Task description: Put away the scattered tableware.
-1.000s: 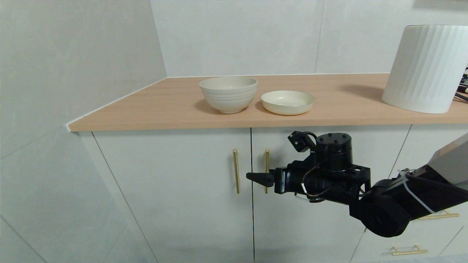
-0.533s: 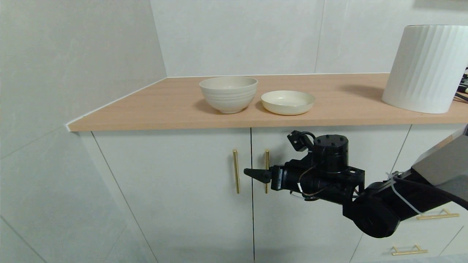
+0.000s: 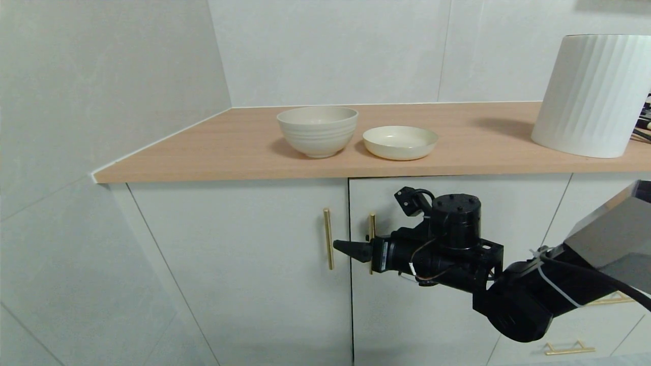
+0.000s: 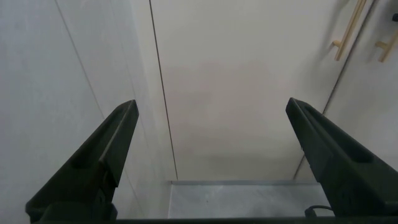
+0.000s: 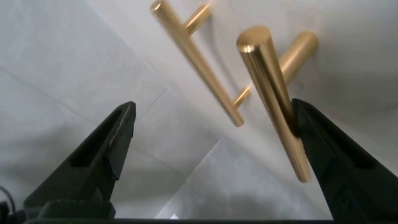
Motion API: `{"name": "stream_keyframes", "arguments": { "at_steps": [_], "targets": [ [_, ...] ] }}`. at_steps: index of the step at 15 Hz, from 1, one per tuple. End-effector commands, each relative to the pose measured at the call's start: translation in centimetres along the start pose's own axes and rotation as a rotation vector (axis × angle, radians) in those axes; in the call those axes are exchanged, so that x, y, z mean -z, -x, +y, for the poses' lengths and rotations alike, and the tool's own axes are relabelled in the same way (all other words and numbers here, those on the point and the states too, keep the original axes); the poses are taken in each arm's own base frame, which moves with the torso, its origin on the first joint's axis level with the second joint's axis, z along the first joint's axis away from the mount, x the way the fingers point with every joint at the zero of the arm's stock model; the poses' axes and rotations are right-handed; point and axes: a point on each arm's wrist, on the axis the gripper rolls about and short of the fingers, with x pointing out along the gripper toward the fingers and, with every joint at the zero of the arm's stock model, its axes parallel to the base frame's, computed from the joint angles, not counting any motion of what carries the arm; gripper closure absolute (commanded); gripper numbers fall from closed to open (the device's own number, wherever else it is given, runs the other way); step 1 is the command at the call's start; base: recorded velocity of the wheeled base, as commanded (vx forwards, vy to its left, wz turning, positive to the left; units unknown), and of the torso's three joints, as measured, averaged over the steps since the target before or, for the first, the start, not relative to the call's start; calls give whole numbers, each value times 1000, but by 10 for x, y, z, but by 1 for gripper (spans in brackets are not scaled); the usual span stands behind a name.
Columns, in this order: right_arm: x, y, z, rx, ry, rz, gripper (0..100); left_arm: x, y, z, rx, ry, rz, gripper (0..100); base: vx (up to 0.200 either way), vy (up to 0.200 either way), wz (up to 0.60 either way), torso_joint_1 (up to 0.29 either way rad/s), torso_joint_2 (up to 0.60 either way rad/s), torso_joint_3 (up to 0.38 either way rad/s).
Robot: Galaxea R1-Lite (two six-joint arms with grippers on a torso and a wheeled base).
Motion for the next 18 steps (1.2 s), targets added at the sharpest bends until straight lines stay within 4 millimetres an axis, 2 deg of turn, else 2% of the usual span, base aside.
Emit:
{"name": "stream_keyframes", "arguments": {
  "at_steps": [1, 4, 7, 9, 12, 16, 18],
  "targets": [
    [-2, 4, 3, -9, 1, 2, 0, 0, 0, 0, -1, -1, 1, 0, 0, 0, 0, 0, 0, 0],
    [-6, 12, 8, -21, 4, -4, 0, 0, 0, 0, -1, 1, 1, 0, 0, 0, 0, 0, 0, 0],
    [-20, 53, 30, -157, 16, 28, 0, 0, 0, 0, -1, 2, 1, 0, 0, 0, 0, 0, 0, 0],
    [-19, 70, 37, -225, 8, 89, 0, 0, 0, 0, -1, 4, 1, 0, 0, 0, 0, 0, 0, 0],
    [-10, 89, 40, -217, -1, 119, 0, 0, 0, 0, -1, 4, 1, 0, 0, 0, 0, 0, 0, 0],
    [-10, 113, 48, -228, 8, 106, 0, 0, 0, 0, -2, 4, 1, 0, 0, 0, 0, 0, 0, 0],
    [-6, 117, 47, -223, 5, 116, 0, 0, 0, 0, -2, 4, 1, 0, 0, 0, 0, 0, 0, 0]
  ]
}}
